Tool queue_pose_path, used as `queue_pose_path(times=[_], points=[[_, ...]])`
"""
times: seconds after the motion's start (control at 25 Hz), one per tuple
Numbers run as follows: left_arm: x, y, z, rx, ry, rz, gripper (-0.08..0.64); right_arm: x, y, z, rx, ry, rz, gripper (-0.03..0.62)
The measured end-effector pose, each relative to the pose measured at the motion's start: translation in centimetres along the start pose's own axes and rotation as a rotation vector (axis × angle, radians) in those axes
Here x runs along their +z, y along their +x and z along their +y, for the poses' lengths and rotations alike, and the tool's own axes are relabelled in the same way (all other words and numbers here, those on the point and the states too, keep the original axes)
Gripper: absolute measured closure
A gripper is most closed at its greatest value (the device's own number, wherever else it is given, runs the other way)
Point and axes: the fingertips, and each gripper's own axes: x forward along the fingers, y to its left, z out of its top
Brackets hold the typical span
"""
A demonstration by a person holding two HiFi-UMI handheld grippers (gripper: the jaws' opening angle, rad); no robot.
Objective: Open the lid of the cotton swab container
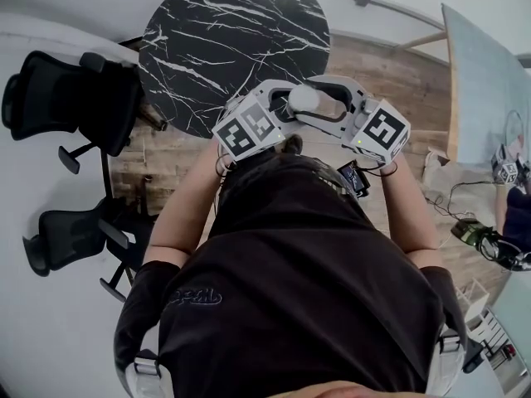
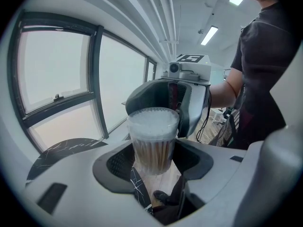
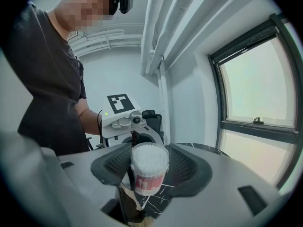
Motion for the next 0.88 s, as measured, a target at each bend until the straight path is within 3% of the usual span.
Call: queue_pose_path(times=[0.32, 0.56, 0.88], points=[[0.0, 0.1, 0.2, 0.008, 0.038, 0.017, 0.31, 0.4, -0.3, -0.3, 0.033, 0.077, 0.006, 0.337], [0.2, 0.2, -0.2, 0.002, 0.066, 0.015, 0.31, 0.4, -0.8, -0.4, 0.102, 0.17, 0.09, 0.336], [1.6, -0.7, 0.4, 0.012, 0.074, -0.017, 0.308, 2.6, -0.8, -0.7, 0.106, 0.071, 0.101, 0.33]])
